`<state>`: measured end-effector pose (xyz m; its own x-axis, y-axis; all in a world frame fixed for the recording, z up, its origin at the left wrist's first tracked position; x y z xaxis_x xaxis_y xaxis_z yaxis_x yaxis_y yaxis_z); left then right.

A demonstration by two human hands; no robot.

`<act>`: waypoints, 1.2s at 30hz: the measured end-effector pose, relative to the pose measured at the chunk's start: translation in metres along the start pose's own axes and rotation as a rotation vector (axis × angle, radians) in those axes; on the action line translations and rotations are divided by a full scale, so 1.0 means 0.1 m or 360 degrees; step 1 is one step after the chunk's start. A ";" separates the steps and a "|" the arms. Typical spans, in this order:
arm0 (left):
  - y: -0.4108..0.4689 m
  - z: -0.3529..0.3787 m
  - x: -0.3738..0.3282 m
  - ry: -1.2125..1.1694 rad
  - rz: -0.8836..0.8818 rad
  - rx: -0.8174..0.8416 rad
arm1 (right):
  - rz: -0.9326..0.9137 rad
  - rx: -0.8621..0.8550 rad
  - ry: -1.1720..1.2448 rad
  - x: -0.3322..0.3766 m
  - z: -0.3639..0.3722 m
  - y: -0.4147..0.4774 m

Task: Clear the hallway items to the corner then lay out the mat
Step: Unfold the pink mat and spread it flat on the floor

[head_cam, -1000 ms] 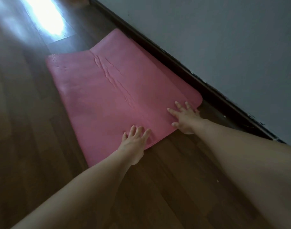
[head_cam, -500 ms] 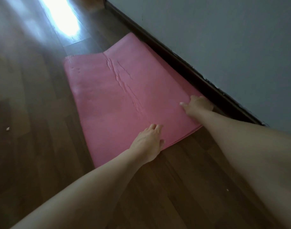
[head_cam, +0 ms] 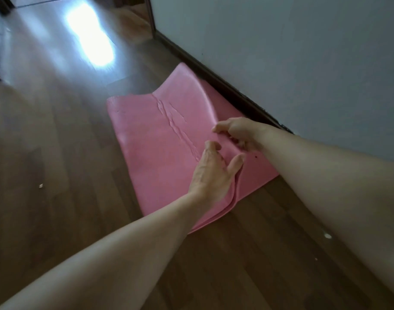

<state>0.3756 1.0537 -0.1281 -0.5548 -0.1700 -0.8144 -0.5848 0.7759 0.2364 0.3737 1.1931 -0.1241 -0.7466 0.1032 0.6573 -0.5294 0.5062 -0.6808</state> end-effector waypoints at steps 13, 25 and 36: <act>-0.38 -0.80 0.48 -0.0084 -0.0649 -0.0229 | 0.0055 0.0254 -0.0220 0.14 0.95 -0.28; -0.51 -1.01 0.39 0.0878 -0.0274 0.0566 | -0.0196 -0.0123 -0.1587 -0.82 1.15 -0.36; -0.54 -0.88 0.68 0.1626 0.0574 0.1308 | -0.0394 -0.0119 -0.1633 -0.81 1.24 -0.42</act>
<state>0.3178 0.9467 -0.1499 -0.9977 0.0256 0.0627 0.0039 0.9464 -0.3229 0.4063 1.0574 -0.1887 -0.6227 -0.7652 0.1633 -0.7131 0.4692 -0.5209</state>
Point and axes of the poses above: each hand's wrist, its own y-axis towards the middle knuckle, its own z-axis out of the palm, x = y × z, the point moved 4 cm from there along y, towards the middle knuckle, and after that the axes turned 13 degrees about z, right-handed, at the moved point
